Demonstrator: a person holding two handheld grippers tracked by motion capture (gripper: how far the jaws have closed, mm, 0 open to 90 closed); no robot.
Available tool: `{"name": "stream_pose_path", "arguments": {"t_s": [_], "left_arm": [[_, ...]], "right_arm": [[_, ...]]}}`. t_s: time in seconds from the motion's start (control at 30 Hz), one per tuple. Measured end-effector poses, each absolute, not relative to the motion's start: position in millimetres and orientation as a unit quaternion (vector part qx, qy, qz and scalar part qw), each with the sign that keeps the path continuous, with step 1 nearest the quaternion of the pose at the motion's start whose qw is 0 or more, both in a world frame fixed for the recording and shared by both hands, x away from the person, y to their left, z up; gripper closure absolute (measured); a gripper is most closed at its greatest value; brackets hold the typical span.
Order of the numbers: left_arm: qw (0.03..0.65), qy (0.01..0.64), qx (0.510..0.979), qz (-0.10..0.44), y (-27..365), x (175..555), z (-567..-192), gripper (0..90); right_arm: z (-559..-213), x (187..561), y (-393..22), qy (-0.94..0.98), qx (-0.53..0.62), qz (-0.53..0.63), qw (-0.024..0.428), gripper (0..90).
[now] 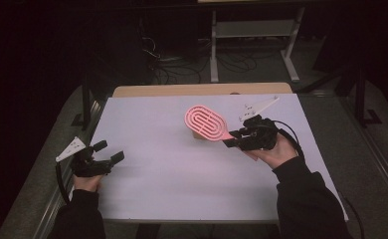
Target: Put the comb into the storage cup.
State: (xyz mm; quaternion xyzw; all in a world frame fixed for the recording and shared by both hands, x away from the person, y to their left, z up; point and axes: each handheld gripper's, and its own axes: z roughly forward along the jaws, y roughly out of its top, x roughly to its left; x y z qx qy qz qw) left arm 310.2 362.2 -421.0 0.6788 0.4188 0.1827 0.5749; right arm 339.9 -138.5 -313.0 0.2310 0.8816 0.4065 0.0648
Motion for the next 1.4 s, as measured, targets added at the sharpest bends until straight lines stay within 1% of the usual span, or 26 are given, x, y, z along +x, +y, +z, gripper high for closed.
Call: {"name": "stream_pose_path", "arguments": {"t_s": [0.47, 0.67, 0.97, 1.4], "left_arm": [[0.576, 0.397, 0.694, 0.171, 351, 313, -415, 0.0], [0.591, 0.386, 0.689, 0.163, 345, 317, -404, 0.0], [0.590, 0.362, 0.706, 0.149, 332, 325, -386, 0.1], [0.600, 0.339, 0.715, 0.122, 306, 340, -360, 0.0]], "right_arm": [[-307, 348, -120, 0.873, 0.208, 0.435, 0.067, 69.4], [-306, 354, -110, 0.871, 0.196, 0.445, 0.067, 69.4], [-300, 356, -105, 0.867, 0.188, 0.456, 0.073, 69.4], [-292, 361, -96, 0.859, 0.180, 0.473, 0.080, 69.5]]}}
